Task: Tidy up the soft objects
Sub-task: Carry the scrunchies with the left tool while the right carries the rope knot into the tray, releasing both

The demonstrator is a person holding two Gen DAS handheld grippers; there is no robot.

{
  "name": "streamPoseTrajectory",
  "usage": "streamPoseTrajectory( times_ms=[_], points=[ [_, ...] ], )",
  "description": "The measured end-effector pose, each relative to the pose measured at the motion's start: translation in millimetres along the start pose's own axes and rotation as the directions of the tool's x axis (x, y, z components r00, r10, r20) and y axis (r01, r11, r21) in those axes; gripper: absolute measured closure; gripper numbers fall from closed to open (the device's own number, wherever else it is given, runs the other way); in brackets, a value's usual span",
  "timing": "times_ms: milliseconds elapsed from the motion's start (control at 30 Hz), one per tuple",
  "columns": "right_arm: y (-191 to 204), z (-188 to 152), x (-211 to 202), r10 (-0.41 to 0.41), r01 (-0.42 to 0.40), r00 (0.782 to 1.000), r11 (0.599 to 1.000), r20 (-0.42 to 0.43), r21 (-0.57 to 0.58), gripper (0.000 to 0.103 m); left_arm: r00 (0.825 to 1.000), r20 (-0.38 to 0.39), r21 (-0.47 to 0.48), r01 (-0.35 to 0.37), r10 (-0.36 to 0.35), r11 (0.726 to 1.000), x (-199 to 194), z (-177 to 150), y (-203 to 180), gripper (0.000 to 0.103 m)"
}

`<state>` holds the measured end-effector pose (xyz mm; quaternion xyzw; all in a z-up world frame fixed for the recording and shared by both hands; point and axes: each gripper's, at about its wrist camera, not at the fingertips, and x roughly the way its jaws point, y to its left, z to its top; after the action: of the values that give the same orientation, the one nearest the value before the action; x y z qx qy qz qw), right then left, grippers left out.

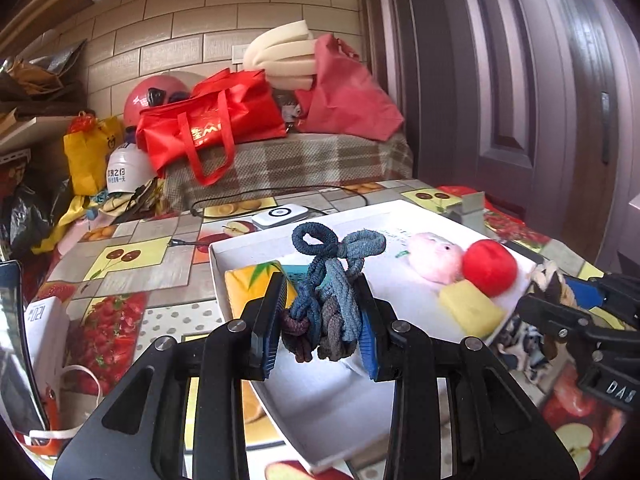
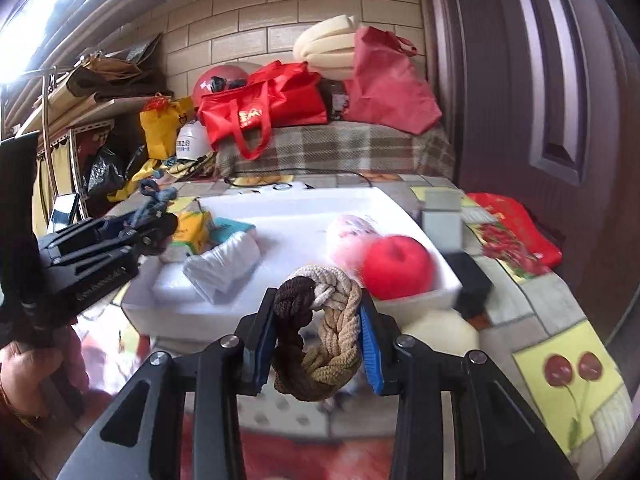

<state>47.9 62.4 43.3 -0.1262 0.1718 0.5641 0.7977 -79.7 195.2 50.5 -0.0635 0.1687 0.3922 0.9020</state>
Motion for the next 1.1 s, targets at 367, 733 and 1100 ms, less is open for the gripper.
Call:
streamPoseTrajectory(
  times_ms=[367,733,1100],
  points=[
    [22,30,64,-0.039,0.039,0.999,0.998,0.007,0.053,0.066,0.998,-0.012,-0.032,-0.06,0.059,0.998,44,17,21,0.071],
    [17,42,92,-0.084,0.085,0.996,0.991,-0.019,0.103,0.064,0.997,-0.059,-0.046,-0.048,0.045,0.998,69,25,34,0.066],
    [16,43,92,-0.143,0.145,0.989,0.982,-0.023,0.117,0.013,0.991,-0.053,-0.137,-0.131,0.125,0.982,67,24,49,0.009]
  ],
)
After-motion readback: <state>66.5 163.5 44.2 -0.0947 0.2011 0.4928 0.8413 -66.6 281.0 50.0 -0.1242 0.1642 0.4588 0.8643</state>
